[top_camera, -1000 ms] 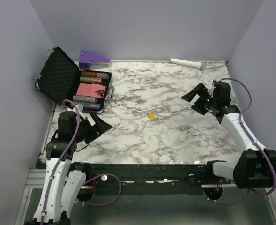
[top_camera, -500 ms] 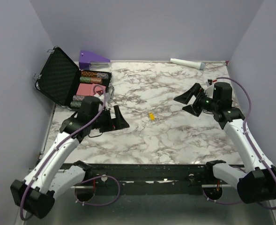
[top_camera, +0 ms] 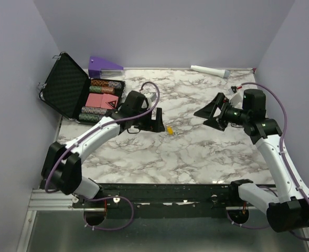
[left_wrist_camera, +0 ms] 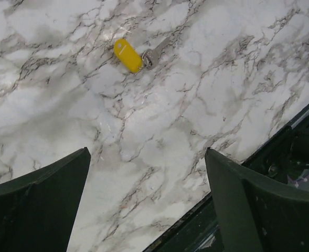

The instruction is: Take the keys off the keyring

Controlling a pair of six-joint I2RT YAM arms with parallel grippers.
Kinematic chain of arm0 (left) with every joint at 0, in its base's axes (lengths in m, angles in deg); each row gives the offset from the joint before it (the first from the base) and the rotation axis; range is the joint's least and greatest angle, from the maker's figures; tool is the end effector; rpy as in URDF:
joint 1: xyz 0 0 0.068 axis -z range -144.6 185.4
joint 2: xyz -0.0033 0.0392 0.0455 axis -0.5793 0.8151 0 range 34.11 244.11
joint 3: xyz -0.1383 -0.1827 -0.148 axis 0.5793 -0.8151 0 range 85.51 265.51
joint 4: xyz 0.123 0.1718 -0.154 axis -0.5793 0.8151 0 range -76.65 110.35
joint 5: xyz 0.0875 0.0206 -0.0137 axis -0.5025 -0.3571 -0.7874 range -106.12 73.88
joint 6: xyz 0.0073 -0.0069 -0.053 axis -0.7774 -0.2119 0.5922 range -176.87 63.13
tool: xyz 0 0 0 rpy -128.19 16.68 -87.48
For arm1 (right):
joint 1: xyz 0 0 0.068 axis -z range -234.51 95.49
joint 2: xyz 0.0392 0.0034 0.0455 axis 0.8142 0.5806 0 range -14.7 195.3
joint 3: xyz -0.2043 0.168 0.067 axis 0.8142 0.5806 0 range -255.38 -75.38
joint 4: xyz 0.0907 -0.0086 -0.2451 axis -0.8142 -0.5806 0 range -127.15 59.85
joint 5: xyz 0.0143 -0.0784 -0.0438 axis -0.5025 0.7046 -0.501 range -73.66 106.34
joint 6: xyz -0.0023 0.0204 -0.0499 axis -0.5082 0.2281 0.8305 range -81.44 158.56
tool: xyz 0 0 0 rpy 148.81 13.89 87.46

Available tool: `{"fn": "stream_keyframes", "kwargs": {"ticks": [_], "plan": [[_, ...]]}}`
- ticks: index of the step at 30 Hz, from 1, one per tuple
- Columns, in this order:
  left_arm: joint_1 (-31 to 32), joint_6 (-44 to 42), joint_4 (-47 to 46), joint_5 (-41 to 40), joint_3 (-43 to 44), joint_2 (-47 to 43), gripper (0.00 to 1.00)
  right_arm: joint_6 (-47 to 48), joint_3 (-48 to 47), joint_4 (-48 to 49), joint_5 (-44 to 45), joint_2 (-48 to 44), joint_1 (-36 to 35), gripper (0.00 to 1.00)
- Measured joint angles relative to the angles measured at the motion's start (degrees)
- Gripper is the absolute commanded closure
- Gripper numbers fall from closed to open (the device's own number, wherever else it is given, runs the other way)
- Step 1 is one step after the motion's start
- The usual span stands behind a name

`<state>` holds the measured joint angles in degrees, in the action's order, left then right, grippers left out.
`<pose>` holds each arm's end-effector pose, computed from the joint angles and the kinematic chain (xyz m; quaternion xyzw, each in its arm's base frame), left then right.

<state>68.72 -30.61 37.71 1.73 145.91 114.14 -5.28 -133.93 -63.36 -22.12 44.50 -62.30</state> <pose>0.2471 -0.1755 0.2728 0.1165 0.9039 -0.3157 0.2640 0.2101 0.0511 0.3407 0.1104 0.8402 0.4551 0.2734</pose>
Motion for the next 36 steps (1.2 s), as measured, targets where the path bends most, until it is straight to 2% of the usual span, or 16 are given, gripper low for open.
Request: {"fn": "stream_keyframes", "kwargs": {"ticks": [10, 16, 23, 26, 36], "plan": [[-1.42, -6.34, -1.49, 9.31, 22.95, 25.00, 0.01, 0.39, -2.36, -0.24, -3.80, 0.04, 0.00, 0.00], [-3.45, -10.19, 1.86, 14.34, 31.89, 33.90, 0.05, 2.67, -5.55, -2.67, -5.07, 2.10, -0.02, 0.00], [-4.85, -12.39, 5.27, 19.82, 33.79, 38.77, 0.10, 3.37, -6.01, -3.37, -5.57, 3.04, -0.02, 0.00], [-4.79, -12.85, 5.64, 22.29, 33.77, 40.28, 0.19, 3.19, -5.99, -3.34, -5.75, 2.97, -0.02, 0.00], [-4.70, -14.23, 9.11, 26.97, 35.76, 45.83, 0.21, 1.70, -3.52, -3.28, -5.77, 1.55, -0.02, 0.00]]}}
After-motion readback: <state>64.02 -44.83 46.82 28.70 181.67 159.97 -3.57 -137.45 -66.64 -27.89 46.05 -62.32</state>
